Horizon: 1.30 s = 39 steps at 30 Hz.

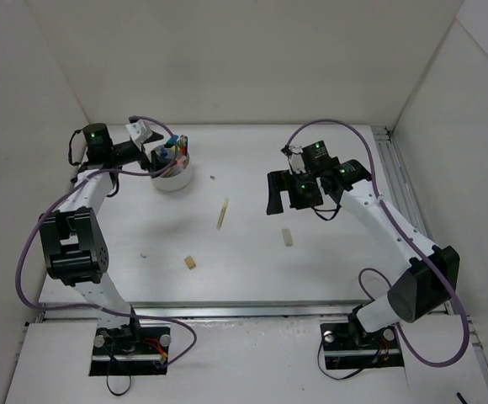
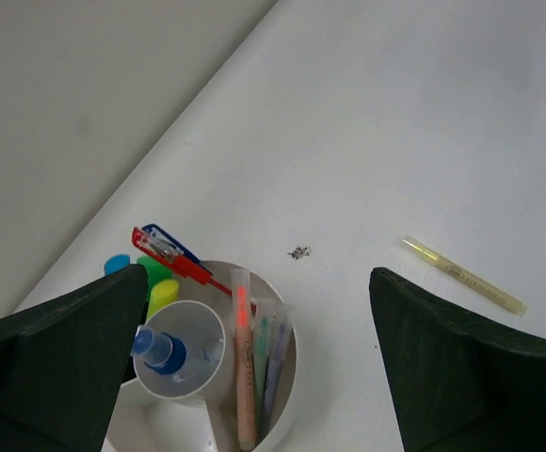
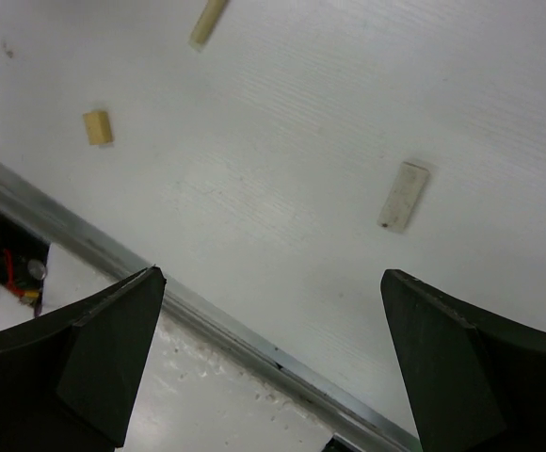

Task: Sort the stationery into containers
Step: Place the pen in the storage box, then pick up the pen from the center of the board.

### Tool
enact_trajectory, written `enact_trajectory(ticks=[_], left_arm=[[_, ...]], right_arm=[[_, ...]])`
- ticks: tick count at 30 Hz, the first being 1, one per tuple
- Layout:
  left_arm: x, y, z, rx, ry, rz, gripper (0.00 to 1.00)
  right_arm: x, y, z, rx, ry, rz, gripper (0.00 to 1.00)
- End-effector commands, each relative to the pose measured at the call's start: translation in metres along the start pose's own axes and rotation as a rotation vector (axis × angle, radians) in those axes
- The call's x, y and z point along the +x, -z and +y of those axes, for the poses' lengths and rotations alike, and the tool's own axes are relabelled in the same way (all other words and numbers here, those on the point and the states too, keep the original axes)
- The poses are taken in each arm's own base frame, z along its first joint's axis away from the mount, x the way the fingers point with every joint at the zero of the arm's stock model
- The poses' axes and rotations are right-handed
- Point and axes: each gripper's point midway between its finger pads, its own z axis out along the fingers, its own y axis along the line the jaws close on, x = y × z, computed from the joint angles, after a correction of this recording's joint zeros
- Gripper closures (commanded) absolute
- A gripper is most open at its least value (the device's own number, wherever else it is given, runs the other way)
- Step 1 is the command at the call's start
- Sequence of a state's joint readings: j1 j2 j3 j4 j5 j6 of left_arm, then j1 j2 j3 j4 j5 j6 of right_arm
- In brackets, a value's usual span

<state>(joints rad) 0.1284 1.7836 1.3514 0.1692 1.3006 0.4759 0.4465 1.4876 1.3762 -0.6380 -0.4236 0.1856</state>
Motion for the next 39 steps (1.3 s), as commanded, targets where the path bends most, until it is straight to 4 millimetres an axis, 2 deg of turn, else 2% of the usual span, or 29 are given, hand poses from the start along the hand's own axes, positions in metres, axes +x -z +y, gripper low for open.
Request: enact_trajectory(ticks=[1,2,3,4,5,7,8,10,11,12,13,14,15,16,18,19,20,21,22,24,26,27,28,29,30,31,36,37,39], left_arm=[[-0.078,0.013,0.013,-0.128,-0.041,-0.059,0.0],[-0.088,0.021,0.027,-0.272,-0.028,-0.011,0.0],[-0.094,0.023,0.032,-0.337,-0.026,0.016,0.0],[-0.107,0.018,0.031,-0.387,-0.031,0.029,0.0],[-0.114,0.03,0.037,-0.508,-0.026,0.071,0.0],[-0.12,0.031,0.028,-0.538,-0.011,0.076,0.0],[-0.136,0.035,0.022,-0.564,0.001,0.049,0.0],[-0.14,0.043,0.017,-0.609,0.095,0.033,0.0],[-0.144,0.049,0.018,-0.678,0.185,0.019,0.0],[-0.144,0.056,0.023,-0.743,0.245,0.017,0.0],[-0.135,0.076,0.032,-0.893,0.326,0.092,0.0],[-0.134,0.085,0.034,-0.984,0.388,0.107,0.0],[-0.144,0.096,0.037,-1.058,0.395,0.111,0.0],[-0.134,0.122,0.039,-1.222,0.418,0.171,0.0],[-0.136,0.129,0.028,-1.313,0.44,0.175,0.0],[-0.141,0.153,0.021,-1.448,0.42,0.188,0.0],[-0.142,0.15,0.011,-1.473,0.406,0.207,0.0],[-0.137,0.155,0.003,-1.522,0.43,0.213,0.0],[-0.13,0.169,-0.011,-1.591,0.453,0.261,0.0],[-0.119,0.162,-0.027,-1.584,0.618,0.205,0.0],[-0.113,0.156,-0.045,-1.498,0.669,0.211,0.0],[-0.085,0.153,-0.054,-1.526,0.744,0.204,0.0],[-0.094,0.162,-0.051,-1.569,0.769,0.061,0.0],[-0.088,0.156,-0.05,-1.547,0.777,0.01,0.0],[-0.067,0.147,-0.054,-1.498,0.741,0.05,0.0],[-0.077,0.13,-0.055,-1.367,0.687,0.05,0.0],[-0.064,0.079,-0.086,-1.156,0.601,0.268,0.0],[-0.051,0.059,-0.096,-1.102,0.588,0.343,0.0],[-0.039,0.038,-0.102,-1.065,0.592,0.417,0.0]], right_arm=[[-0.024,0.024,-0.026,0.23,-0.018,-0.167,0.02],[-0.024,0.026,-0.035,0.314,-0.043,-0.19,0.02],[-0.026,0.035,-0.05,0.43,-0.051,-0.237,0.02],[-0.026,0.038,-0.052,0.455,-0.065,-0.255,0.02],[-0.026,0.038,-0.053,0.458,-0.081,-0.273,0.02],[-0.019,0.031,-0.049,0.426,-0.085,-0.267,0.02],[-0.021,0.03,-0.045,0.401,-0.093,-0.285,0.02],[-0.014,0.027,-0.046,0.393,-0.108,-0.283,0.02],[-0.016,0.032,-0.045,0.394,-0.135,-0.319,0.02],[-0.017,0.038,-0.053,0.455,-0.151,-0.358,0.02],[-0.013,0.041,-0.062,0.499,-0.203,-0.388,0.02],[-0.014,0.055,-0.065,0.533,-0.219,-0.448,0.02],[-0.01,0.064,-0.077,0.616,-0.239,-0.491,0.02],[-0.008,0.071,-0.082,0.644,-0.291,-0.533,0.02],[-0.004,0.091,-0.088,0.688,-0.333,-0.621,0.02],[0.002,0.091,-0.092,0.697,-0.359,-0.634,0.02],[0.005,0.098,-0.093,0.698,-0.367,-0.66,0.02],[0.011,0.095,-0.096,0.704,-0.368,-0.652,0.02],[0.012,0.096,-0.096,0.701,-0.372,-0.66,0.02],[0.017,0.097,-0.097,0.69,-0.374,-0.67,0.02],[0.014,0.1,-0.093,0.658,-0.356,-0.69,0.02],[0.015,0.098,-0.091,0.643,-0.35,-0.687,0.02],[0.012,0.103,-0.088,0.624,-0.345,-0.711,0.02],[0.013,0.103,-0.087,0.612,-0.347,-0.716,0.02],[0.015,0.1,-0.086,0.6,-0.345,-0.709,0.02],[0.017,0.1,-0.085,0.591,-0.353,-0.71,0.02],[0.029,0.087,-0.081,0.533,-0.329,-0.67,0.02],[0.03,0.084,-0.079,0.522,-0.31,-0.656,0.02],[0.034,0.075,-0.074,0.486,-0.28,-0.618,0.02]])
